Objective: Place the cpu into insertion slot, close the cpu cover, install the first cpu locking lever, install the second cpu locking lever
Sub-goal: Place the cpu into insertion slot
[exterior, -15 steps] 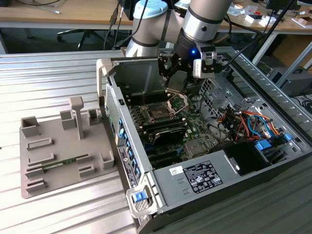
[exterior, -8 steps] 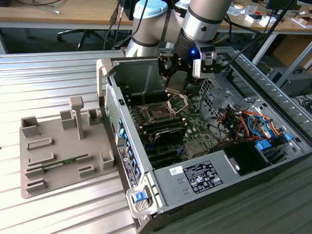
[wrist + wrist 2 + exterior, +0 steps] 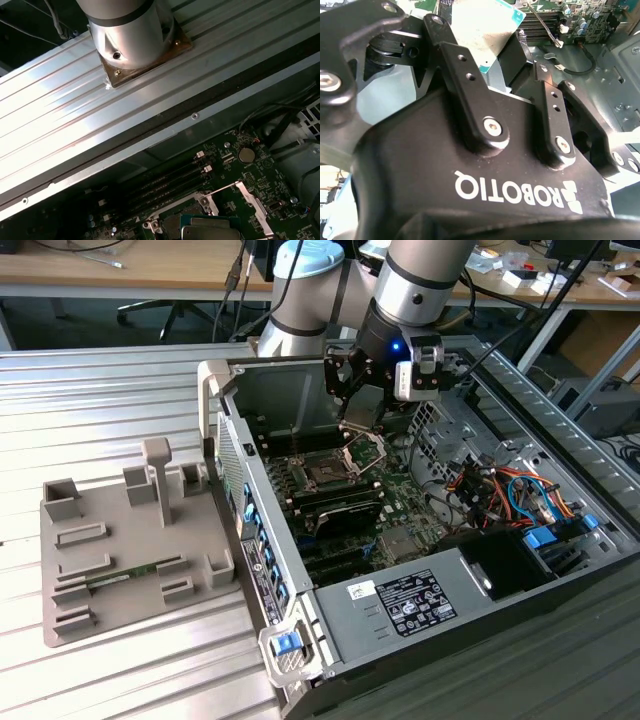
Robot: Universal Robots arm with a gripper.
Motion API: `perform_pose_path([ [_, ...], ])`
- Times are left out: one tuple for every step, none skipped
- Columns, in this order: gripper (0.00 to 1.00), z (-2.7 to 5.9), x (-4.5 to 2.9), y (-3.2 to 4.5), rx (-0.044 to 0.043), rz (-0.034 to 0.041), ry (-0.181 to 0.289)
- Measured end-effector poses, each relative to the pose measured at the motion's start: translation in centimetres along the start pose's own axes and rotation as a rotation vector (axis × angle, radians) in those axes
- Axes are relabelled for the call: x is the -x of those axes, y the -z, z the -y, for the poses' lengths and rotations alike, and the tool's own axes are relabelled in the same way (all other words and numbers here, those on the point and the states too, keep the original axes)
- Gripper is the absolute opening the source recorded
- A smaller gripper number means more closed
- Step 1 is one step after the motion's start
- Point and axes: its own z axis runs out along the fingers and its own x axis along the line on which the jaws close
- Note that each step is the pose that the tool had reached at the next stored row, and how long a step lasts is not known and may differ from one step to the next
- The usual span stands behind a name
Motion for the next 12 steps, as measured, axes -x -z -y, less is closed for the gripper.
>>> perform_pose_path([
  [0.54,0.0,0.0,0.0,0.0001,0.0,0.0],
  [0.54,0.0,0.0,0.0,0.0001,0.0001,-0.001],
  [0.54,0.0,0.0,0.0,0.0001,0.0002,-0.002],
  [0.54,0.0,0.0,0.0,0.0001,0.0002,-0.002],
  [0.54,0.0,0.0,0.0,0.0001,0.0002,-0.002],
  [0.54,0.0,0.0,0.0,0.0001,0.0003,-0.003],
  [0.54,0.0,0.0,0.0,0.0001,0.0003,-0.003],
  [0.54,0.0,0.0,0.0,0.0001,0.0003,-0.004],
  [0.54,0.0,0.0,0.0,0.0001,0.0003,-0.004],
  [0.54,0.0,0.0,-0.01,0.0002,0.0005,-0.006],
  [0.54,0.0,0.0,-0.01,0.0003,0.0007,-0.008],
  [0.54,0.0,0.0,-0.01,0.0003,0.0007,-0.008],
])
